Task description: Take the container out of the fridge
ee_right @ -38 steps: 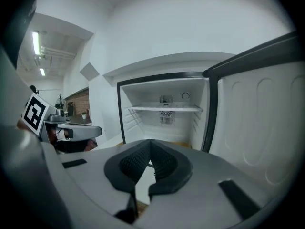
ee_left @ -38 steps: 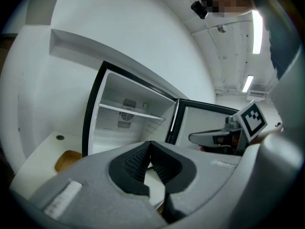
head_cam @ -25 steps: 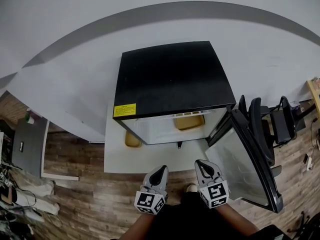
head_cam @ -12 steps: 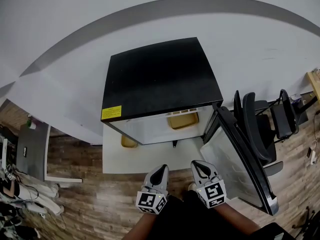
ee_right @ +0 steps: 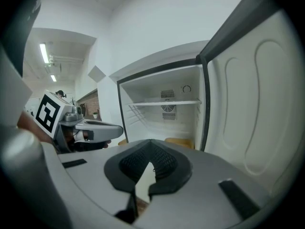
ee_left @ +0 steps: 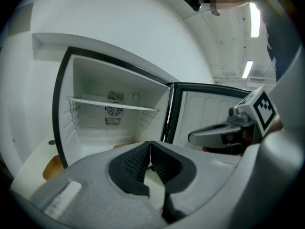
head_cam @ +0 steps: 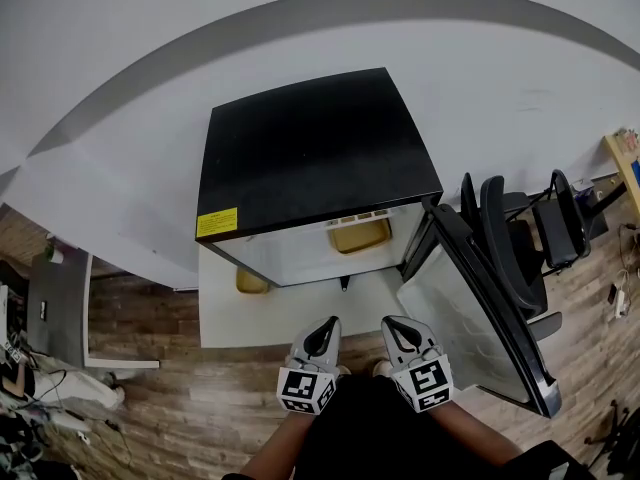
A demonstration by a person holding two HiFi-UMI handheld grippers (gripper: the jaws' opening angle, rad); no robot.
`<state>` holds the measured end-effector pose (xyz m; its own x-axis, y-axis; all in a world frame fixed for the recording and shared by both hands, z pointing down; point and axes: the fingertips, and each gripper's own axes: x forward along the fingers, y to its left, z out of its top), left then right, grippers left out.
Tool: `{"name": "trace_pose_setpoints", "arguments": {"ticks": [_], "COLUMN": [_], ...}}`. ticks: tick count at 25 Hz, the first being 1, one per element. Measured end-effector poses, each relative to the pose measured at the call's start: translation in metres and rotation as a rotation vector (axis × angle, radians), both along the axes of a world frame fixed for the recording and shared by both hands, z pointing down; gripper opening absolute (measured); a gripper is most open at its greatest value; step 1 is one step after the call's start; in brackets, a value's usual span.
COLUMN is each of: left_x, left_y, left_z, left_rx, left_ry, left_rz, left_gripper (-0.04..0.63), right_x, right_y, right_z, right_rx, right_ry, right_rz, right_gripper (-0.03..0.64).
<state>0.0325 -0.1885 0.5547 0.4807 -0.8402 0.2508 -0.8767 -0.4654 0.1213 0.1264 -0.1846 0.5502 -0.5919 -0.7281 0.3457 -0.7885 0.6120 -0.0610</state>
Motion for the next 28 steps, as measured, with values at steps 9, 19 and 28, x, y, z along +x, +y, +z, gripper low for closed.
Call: {"name": "trace_pose_setpoints", "arguments": {"ticks": [9,19,28], "left_x": [0.013,0.024,0.033], "left_y": [-0.046,-0.093,-0.132], "left_z": [0.024,0.054,0.109], "left_rx": [-0.008,-0.004,-0.115], "left_ry": [-0.122,-0.238,-0.321], "left_rz": [0.156,0.254,0.327], "left_gripper": [0.014,0.014,0.020], "right_x": [0.004,0.009,0.010], "right_y": [-0.003,-0.017,-0.037], "right_z": [-0.010,-0.013,-0.011], "right_rx": [-0.005,-0.017,-0.054], "right_ry": [0.019,0.014,-0.046], "right_rz": [0.088,0.162,0.217], "right_gripper": [-0.005,-0.004,-0.003]}}
